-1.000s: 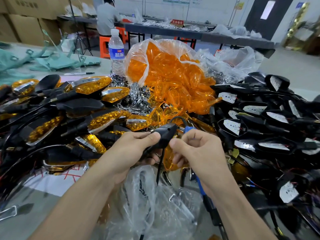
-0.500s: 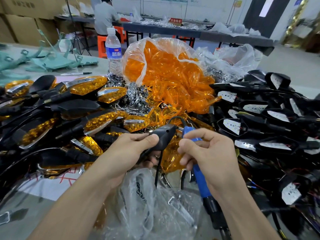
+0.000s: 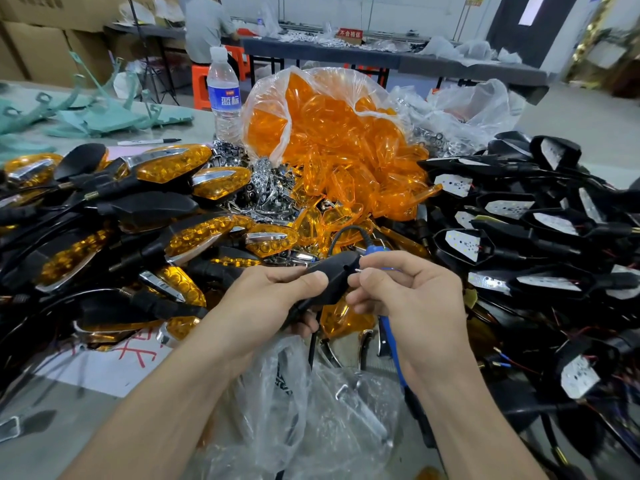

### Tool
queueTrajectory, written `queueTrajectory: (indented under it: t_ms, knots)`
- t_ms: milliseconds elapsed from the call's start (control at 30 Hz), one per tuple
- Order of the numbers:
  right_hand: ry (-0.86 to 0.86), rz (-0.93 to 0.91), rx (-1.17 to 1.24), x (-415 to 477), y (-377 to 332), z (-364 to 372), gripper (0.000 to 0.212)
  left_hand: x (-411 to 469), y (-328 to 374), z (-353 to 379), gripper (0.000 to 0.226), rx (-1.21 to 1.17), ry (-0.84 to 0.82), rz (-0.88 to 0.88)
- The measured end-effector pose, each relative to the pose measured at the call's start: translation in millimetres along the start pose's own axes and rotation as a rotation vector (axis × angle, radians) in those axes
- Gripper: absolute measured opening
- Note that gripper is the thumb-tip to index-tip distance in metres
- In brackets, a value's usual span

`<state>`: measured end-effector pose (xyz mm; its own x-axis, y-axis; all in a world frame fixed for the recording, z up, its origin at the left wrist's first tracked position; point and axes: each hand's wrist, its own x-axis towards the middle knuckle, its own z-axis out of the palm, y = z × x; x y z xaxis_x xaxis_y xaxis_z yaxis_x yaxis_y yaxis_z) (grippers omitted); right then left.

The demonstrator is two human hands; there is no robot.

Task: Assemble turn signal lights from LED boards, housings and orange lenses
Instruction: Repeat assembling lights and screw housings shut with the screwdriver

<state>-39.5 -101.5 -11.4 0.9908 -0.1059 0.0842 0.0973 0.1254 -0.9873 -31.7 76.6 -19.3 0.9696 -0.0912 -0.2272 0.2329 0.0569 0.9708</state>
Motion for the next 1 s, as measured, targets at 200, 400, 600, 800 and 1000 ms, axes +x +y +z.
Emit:
queueTrajectory:
  t_ms: [200, 400, 600, 800, 1000]
  knots:
    - [0.014, -0.084, -0.078, 3.5, 2.1, -3.2, 0.025, -1.4, 1.1, 1.6, 0.014, 0.023, -0.005, 0.003]
    - [0.016, -0.073, -0.169, 6.0, 6.4, -2.3, 0.028, -1.8, 1.5, 2.1, 0.011, 0.029, -0.011, 0.006]
    - [0.131, 0.024, -0.302, 11.3, 6.1, -1.7, 0.019, -3.7, 0.1, 0.9, 0.01, 0.083, -0.025, 0.033]
    - [0.07, 0.026, -0.38, 5.5, -14.2, -12.3, 0.02, -4.9, 9.2, -5.1, 0.036, -0.084, -0.079, -0.064]
    - [0.116, 0.135, -1.495, -18.6, -19.7, -33.5, 0.04, -0.4, 11.3, -12.2, 0.048, -0.318, -0.05, -0.199]
